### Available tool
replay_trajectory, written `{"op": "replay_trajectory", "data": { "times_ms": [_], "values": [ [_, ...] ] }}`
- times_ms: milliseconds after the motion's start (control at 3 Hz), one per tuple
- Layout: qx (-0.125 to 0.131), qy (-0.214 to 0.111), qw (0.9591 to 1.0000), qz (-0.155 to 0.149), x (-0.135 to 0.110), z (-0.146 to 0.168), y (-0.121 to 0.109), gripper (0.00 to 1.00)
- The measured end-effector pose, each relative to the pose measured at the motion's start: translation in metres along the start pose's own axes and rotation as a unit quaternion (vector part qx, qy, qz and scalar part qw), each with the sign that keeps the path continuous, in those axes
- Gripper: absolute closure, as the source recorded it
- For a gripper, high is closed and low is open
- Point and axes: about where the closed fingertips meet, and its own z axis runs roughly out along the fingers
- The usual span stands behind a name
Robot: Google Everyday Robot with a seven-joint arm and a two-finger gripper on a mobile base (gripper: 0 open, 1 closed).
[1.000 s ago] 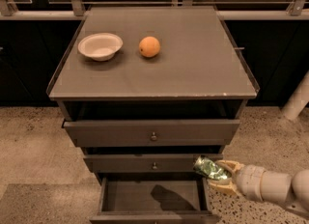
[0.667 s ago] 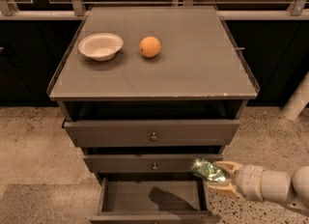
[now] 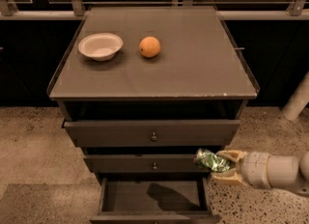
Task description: Pick green can from bottom drawer and place on counter
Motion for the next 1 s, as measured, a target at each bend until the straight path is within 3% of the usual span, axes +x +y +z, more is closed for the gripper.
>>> {"op": "replay_trajectory", "data": {
  "times_ms": [333, 667, 1000],
  "values": [
    [-0.017, 0.021, 0.9961, -0.084, -0.065, -0.039, -0.036, 1.0],
    [-0.017, 0.026, 0.988, -0.151, -0.127, -0.079, -0.069, 1.0],
    [-0.017, 0.026, 0.9881, -0.151, -0.127, -0.078, -0.068, 1.0]
  ]
}}
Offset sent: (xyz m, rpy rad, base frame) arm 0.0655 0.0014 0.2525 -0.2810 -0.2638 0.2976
